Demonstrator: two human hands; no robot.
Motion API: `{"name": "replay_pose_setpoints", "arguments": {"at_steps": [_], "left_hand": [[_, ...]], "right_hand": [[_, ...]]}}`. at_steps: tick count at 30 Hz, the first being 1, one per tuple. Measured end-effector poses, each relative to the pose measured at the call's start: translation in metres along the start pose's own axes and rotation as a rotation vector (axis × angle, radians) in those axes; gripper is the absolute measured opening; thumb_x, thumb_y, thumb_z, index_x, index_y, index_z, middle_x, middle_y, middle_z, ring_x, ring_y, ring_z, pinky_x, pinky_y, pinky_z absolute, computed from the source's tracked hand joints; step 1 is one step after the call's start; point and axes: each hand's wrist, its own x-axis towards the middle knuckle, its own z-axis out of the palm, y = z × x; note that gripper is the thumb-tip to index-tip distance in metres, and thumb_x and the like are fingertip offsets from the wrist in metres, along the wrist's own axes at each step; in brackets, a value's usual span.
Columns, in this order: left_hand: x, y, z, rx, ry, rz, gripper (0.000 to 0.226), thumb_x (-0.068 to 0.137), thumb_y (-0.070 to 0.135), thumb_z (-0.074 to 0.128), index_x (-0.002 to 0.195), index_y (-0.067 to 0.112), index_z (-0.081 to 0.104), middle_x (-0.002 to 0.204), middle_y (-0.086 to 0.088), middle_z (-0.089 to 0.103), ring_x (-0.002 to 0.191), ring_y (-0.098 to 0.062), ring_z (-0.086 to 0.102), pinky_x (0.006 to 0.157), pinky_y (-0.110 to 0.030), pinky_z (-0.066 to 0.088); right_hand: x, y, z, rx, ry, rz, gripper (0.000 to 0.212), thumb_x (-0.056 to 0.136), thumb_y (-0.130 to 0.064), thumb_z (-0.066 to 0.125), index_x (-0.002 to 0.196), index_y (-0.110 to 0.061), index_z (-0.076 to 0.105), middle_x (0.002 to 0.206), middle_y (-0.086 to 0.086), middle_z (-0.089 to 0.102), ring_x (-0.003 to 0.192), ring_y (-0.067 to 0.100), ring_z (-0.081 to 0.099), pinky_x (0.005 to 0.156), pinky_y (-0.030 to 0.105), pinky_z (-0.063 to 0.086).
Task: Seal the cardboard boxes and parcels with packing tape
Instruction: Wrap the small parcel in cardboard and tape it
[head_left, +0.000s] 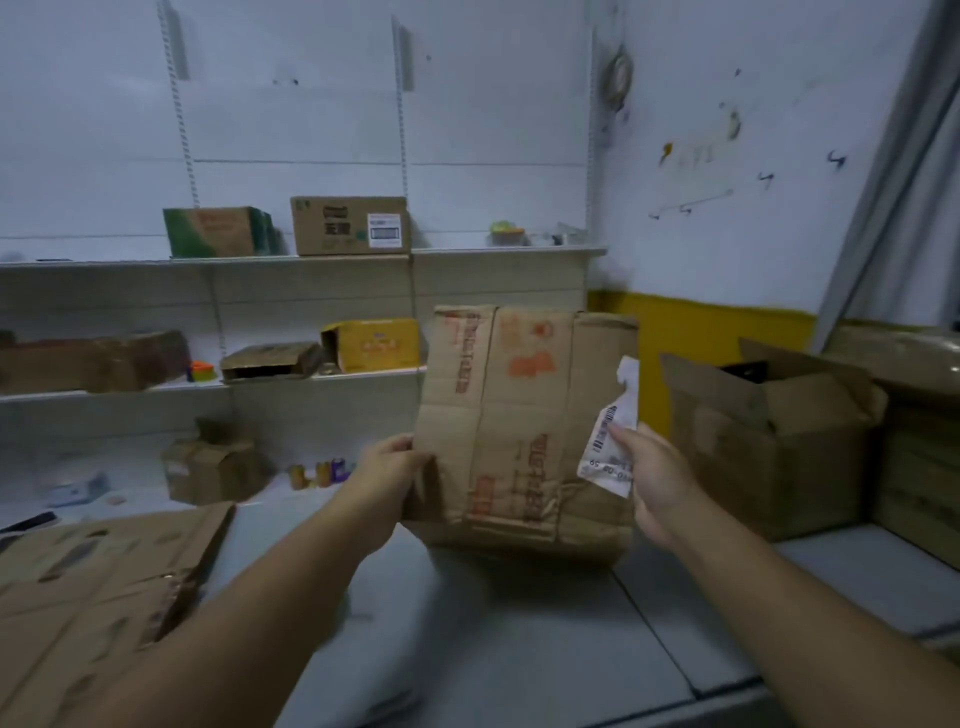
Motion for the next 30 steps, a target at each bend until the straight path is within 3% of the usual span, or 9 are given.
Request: {"name": "replay_pose_setpoints", "arguments": {"at_steps": [6, 10, 14, 17, 20, 22, 24, 26, 30], "left_hand": [[-0.001, -0.004, -0.002, -0.058, -0.011, -0.006, 0.024, 0.098, 0.014, 0.045, 0.119, 0.011, 0.057, 0.113, -0.015, 0.063, 0.104, -0.035, 0.062, 0.093, -0.054, 0.049], [-0.008, 0.008, -0.005, -0.094, -0.040, 0.065, 0.023, 0.098, 0.015, 0.046, 0.120, 0.013, 0.053, 0.112, -0.015, 0.062, 0.104, -0.033, 0.062, 0.090, -0.053, 0.050], [-0.013, 0.024, -0.010, -0.028, -0.035, 0.118, 0.016, 0.096, 0.015, 0.049, 0.111, 0.013, 0.056, 0.104, -0.011, 0.064, 0.097, -0.029, 0.064, 0.079, -0.045, 0.055], [-0.013, 0.029, -0.012, 0.065, -0.041, 0.098, 0.014, 0.094, 0.016, 0.054, 0.104, 0.008, 0.059, 0.097, -0.012, 0.066, 0.085, -0.025, 0.066, 0.066, -0.034, 0.055], [-0.010, 0.021, -0.003, 0.086, -0.110, 0.016, 0.020, 0.094, 0.019, 0.055, 0.106, 0.003, 0.060, 0.098, -0.017, 0.068, 0.080, -0.026, 0.067, 0.070, -0.035, 0.057], [-0.009, 0.010, 0.008, 0.073, -0.192, -0.060, 0.022, 0.095, 0.020, 0.053, 0.109, 0.004, 0.060, 0.096, -0.016, 0.067, 0.079, -0.025, 0.067, 0.070, -0.035, 0.057], [-0.010, -0.003, 0.020, 0.079, -0.256, -0.148, 0.023, 0.097, 0.021, 0.050, 0.110, 0.005, 0.060, 0.098, -0.015, 0.066, 0.081, -0.025, 0.066, 0.069, -0.033, 0.056], [-0.010, -0.017, 0.029, 0.152, -0.278, -0.226, 0.023, 0.098, 0.022, 0.049, 0.110, 0.006, 0.060, 0.102, -0.016, 0.065, 0.087, -0.026, 0.068, 0.072, -0.034, 0.058], [-0.010, -0.037, 0.033, 0.250, -0.302, -0.310, 0.029, 0.094, 0.026, 0.055, 0.115, 0.005, 0.058, 0.103, -0.015, 0.067, 0.088, -0.026, 0.070, 0.072, -0.034, 0.059]], "right_hand": [[-0.005, -0.001, 0.003, -0.106, -0.005, -0.073, 0.016, 0.101, -0.017, 0.046, 0.112, -0.019, 0.057, 0.096, -0.001, 0.067, 0.082, 0.014, 0.065, 0.059, 0.022, 0.054], [-0.003, -0.023, 0.012, -0.156, -0.037, -0.173, 0.020, 0.102, -0.020, 0.044, 0.117, -0.017, 0.057, 0.100, 0.001, 0.067, 0.086, 0.014, 0.066, 0.062, 0.023, 0.052], [-0.008, -0.070, 0.030, -0.255, -0.126, -0.297, 0.019, 0.102, -0.020, 0.043, 0.096, -0.019, 0.062, 0.086, 0.001, 0.068, 0.073, 0.013, 0.066, 0.057, 0.020, 0.052], [-0.017, -0.111, 0.042, -0.453, -0.179, -0.372, 0.024, 0.100, -0.016, 0.043, 0.085, -0.016, 0.062, 0.074, -0.002, 0.068, 0.065, 0.011, 0.063, 0.057, 0.019, 0.048], [-0.023, -0.141, 0.057, -0.698, -0.211, -0.396, 0.025, 0.096, -0.011, 0.042, 0.074, -0.011, 0.053, 0.078, 0.012, 0.056, 0.070, 0.023, 0.055, 0.062, 0.030, 0.039], [-0.021, -0.148, 0.068, -0.944, -0.182, -0.415, 0.027, 0.095, -0.013, 0.043, 0.069, -0.013, 0.048, 0.072, 0.007, 0.052, 0.062, 0.020, 0.049, 0.056, 0.027, 0.038], [-0.011, -0.143, 0.075, -1.058, -0.171, -0.342, 0.021, 0.092, -0.014, 0.044, 0.075, -0.011, 0.055, 0.067, 0.003, 0.050, 0.055, 0.016, 0.046, 0.047, 0.021, 0.036], [0.000, -0.129, 0.075, -1.048, -0.211, -0.190, 0.019, 0.090, -0.014, 0.047, 0.092, -0.004, 0.063, 0.072, 0.009, 0.056, 0.061, 0.023, 0.052, 0.054, 0.023, 0.038], [0.015, -0.107, 0.063, -1.059, -0.252, 0.035, 0.022, 0.092, -0.016, 0.052, 0.111, -0.004, 0.056, 0.104, 0.017, 0.057, 0.085, 0.029, 0.058, 0.061, 0.030, 0.047]]}}
